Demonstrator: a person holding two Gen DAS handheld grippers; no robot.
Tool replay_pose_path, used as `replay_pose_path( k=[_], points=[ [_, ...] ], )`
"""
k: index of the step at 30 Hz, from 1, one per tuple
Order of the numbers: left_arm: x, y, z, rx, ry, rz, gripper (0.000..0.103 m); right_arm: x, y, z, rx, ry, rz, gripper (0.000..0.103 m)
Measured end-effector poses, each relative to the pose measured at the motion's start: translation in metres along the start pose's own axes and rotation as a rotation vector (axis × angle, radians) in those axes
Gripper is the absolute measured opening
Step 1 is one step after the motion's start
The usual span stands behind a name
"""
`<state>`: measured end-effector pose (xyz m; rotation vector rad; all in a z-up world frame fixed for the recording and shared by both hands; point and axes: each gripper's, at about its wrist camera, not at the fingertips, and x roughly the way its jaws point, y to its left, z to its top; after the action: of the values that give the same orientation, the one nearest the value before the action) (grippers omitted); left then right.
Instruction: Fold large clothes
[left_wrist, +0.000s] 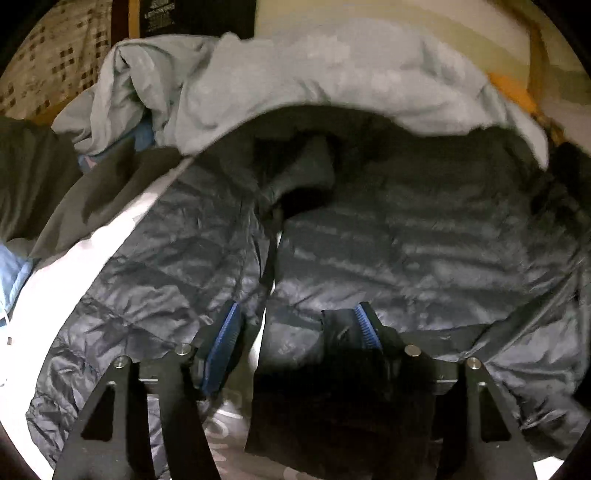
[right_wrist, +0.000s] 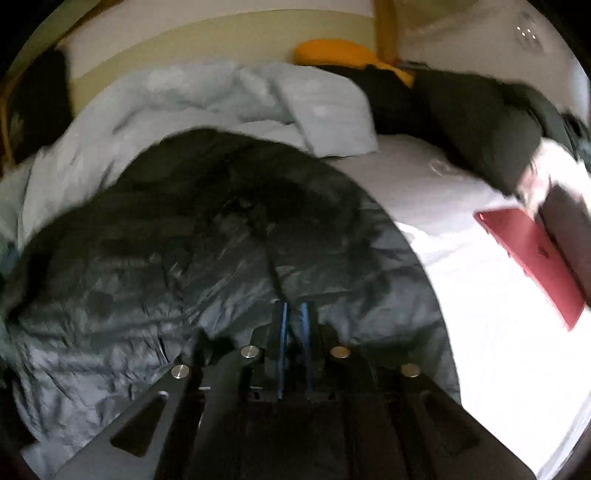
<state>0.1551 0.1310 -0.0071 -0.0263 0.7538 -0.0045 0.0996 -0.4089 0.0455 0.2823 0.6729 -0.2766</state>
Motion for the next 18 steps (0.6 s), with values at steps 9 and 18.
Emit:
replay_pose_path(
  k=[9, 18],
  points=[
    [-0.048, -0.018, 0.0, 0.115, -0.06, 0.112, 0.068, -0.06, 0.037, -0.027, -0.251, -0.01, 0.299, 0.071],
    [-0.082, -0.024, 0.0, 0.152, -0.138, 0.063, 0.081, 0.016, 0.087, -0.065, -0.523, 0.158, 0.031, 0.071]
  ],
)
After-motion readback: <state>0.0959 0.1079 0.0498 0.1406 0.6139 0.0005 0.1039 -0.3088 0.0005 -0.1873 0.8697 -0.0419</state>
